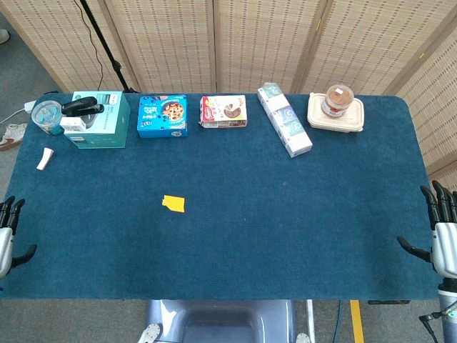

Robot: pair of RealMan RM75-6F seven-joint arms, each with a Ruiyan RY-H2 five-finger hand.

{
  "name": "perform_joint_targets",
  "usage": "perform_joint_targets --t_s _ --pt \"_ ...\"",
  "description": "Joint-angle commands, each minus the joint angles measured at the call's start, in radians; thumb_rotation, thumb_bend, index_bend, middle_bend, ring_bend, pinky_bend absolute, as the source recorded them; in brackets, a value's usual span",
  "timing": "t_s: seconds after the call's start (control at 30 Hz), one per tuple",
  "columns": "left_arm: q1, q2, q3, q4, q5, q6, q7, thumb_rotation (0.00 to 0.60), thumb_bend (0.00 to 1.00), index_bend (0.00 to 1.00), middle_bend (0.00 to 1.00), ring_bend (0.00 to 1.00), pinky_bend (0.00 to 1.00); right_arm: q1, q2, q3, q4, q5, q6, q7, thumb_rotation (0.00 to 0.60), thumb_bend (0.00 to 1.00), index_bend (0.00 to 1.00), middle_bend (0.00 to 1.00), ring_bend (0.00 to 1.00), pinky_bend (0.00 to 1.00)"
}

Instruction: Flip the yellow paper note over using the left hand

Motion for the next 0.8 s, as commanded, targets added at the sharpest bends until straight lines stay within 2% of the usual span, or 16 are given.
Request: perform_joint_targets --t_s 0.03,0.2,0.4,0.67,0.8 --pt "0.001 0.001 -0.004 -0.001 -0.007 -0.008 0.005 0.600 0.24 0.00 0.00 0.00 0.00 -0.003 -0.001 0.002 0.008 -0.007 0.011 -0.007 0.600 0.00 0.00 0.00 0.00 0.00" --pt "0.001 -0.004 -0.012 0.013 0.006 -0.010 -0.015 0.600 0.24 0.00 0.00 0.00 0.00 -0.004 -0.002 -0.002 0.009 -0.012 0.011 0.003 0.600 0.00 0.00 0.00 0.00 0.00" --pt "-0.004 -0.026 -0.018 0.076 0.072 0.005 -0.080 0.600 0.23 0.00 0.00 0.00 0.00 -0.007 0.008 -0.009 0.006 -0.018 0.008 0.004 0.600 0.00 0.00 0.00 0.00 0.00" --pt "-0.011 -0.076 -0.038 0.150 0.127 0.039 -0.125 0.600 0.23 0.00 0.00 0.00 0.00 -0.012 0.029 -0.014 -0.024 0.009 -0.012 -0.063 0.600 0.00 0.00 0.00 0.00 0.00" --pt "-0.020 -0.091 -0.047 0.149 0.132 0.036 -0.121 0.600 0.23 0.06 0.00 0.00 0.00 -0.011 0.039 -0.020 -0.046 0.013 -0.026 -0.076 0.600 0.00 0.00 0.00 0.00 0.00"
